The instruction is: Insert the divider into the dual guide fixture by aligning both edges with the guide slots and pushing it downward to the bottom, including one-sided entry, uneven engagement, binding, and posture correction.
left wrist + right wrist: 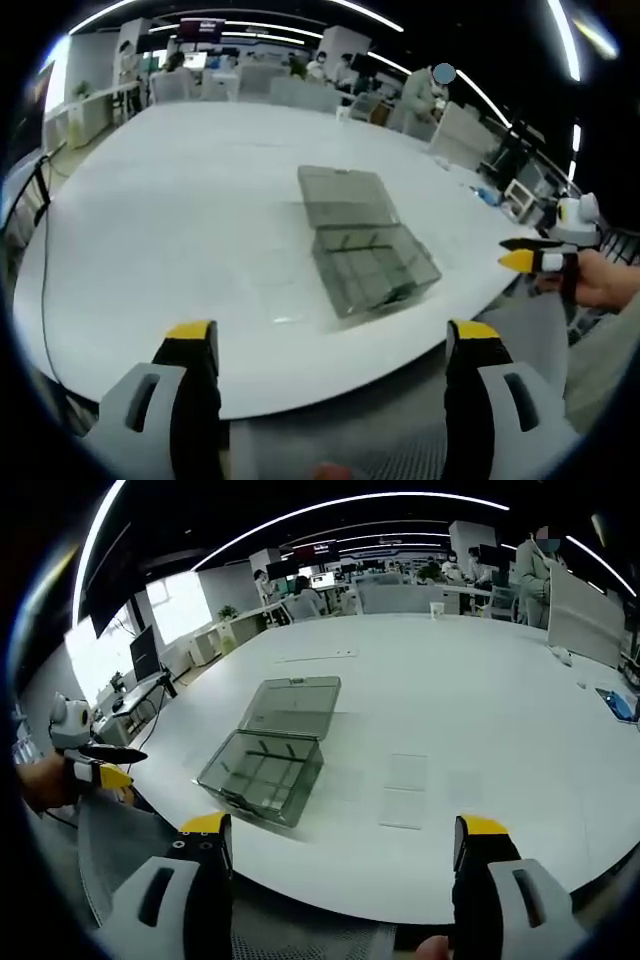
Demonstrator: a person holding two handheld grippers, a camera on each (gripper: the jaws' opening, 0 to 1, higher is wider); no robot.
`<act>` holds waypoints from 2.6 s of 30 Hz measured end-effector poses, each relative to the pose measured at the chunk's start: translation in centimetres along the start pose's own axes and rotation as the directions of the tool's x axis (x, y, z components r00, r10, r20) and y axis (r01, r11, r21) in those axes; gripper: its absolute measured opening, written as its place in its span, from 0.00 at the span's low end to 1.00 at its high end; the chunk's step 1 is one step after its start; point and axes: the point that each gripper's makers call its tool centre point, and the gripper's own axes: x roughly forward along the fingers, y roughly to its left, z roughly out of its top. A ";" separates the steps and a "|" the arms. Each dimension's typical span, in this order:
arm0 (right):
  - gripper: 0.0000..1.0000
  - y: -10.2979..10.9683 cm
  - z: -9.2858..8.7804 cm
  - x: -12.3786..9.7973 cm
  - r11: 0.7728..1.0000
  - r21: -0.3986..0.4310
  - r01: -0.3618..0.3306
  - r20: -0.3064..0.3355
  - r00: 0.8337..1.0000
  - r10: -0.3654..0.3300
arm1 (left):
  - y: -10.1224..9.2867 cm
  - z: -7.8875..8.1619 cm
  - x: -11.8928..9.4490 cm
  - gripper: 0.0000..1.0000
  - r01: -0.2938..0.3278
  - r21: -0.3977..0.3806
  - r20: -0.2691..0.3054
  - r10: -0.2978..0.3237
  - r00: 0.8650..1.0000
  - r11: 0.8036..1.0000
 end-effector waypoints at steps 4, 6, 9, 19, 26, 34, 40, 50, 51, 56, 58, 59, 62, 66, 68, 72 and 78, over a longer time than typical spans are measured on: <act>0.89 0.1 0.0 0.0 1.000 -0.003 0.003 0.004 1.000 -0.003 | -0.3 -0.1 0.1 0.91 0.016 -0.003 -0.003 -0.016 1.000 1.000; 0.89 0.0 0.1 0.0 1.000 0.006 0.006 0.010 1.000 -0.006 | -0.6 0.0 0.0 0.91 0.033 -0.016 -0.002 -0.033 0.999 0.999; 0.89 0.0 0.4 0.0 1.000 0.007 0.014 0.019 1.000 -0.014 | -0.7 0.1 0.0 0.91 0.049 -0.009 0.001 -0.049 0.999 0.999; 0.88 -0.1 0.7 -0.1 1.000 0.009 0.020 0.036 0.999 -0.021 | -1.3 0.5 -0.1 0.91 0.090 -0.021 0.019 -0.089 0.996 0.996; 0.86 0.0 0.9 0.0 1.000 0.004 0.021 0.040 0.999 -0.021 | -1.5 0.6 -0.2 0.90 0.112 -0.027 0.023 -0.111 0.994 0.993; 0.84 -0.1 1.8 -0.3 1.000 0.018 0.007 0.060 0.998 -0.008 | -1.7 0.9 0.1 0.89 0.120 -0.022 0.017 -0.120 0.993 0.992; 0.82 -0.6 2.4 0.4 0.998 0.054 -0.024 0.075 0.997 0.020 | -1.5 0.6 0.3 0.85 0.092 -0.010 0.003 -0.091 0.996 0.996; 0.73 -4.0 1.5 2.9 0.998 0.051 0.030 0.014 0.999 -0.031 | -1.7 0.8 0.1 0.84 0.097 -0.021 0.005 -0.097 0.995 0.995; 0.71 -4.2 1.6 3.1 0.998 0.051 0.033 0.013 0.999 -0.034 | -1.9 0.9 0.0 0.84 0.098 -0.020 0.005 -0.098 0.995 0.995; 0.66 -5.7 1.6 4.0 0.997 0.043 0.065 -0.010 0.998 -0.064 | -2.5 1.2 0.0 0.84 0.094 0.021 0.009 -0.094 0.995 0.995; 0.65 -6.1 1.5 4.4 0.997 0.007 0.071 -0.031 0.997 -0.071 | -2.8 1.2 0.2 0.84 0.099 0.024 0.009 -0.099 0.995 0.995; 0.64 -6.2 1.5 4.7 0.998 0.016 0.066 -0.036 0.997 -0.066 | -3.0 1.3 0.2 0.84 0.100 0.029 0.010 -0.101 0.995 0.995; 0.63 -6.3 1.5 5.3 0.998 0.005 0.063 -0.051 0.997 -0.062 | -3.4 1.4 0.3 0.84 0.102 0.034 0.015 -0.102 0.995 0.994; 0.58 -6.5 1.4 6.3 0.999 -0.013 0.052 -0.078 0.996 -0.053 | -3.9 1.5 0.4 0.84 0.102 0.047 0.019 -0.103 0.995 0.994; 0.58 -6.4 1.4 6.8 0.999 -0.016 0.043 -0.089 0.995 -0.044 | -4.0 1.6 0.5 0.84 0.102 0.051 0.019 -0.103 0.995 0.994; 0.55 -6.3 1.6 7.5 0.999 -0.029 0.041 -0.104 0.994 -0.044 | -4.3 1.7 0.5 0.84 0.100 0.061 0.023 -0.101 0.995 0.993; 0.51 -6.3 1.6 8.8 0.998 -0.054 0.038 -0.136 0.990 -0.045 | -4.5 1.6 0.7 0.84 0.097 0.059 0.020 -0.098 0.995 0.994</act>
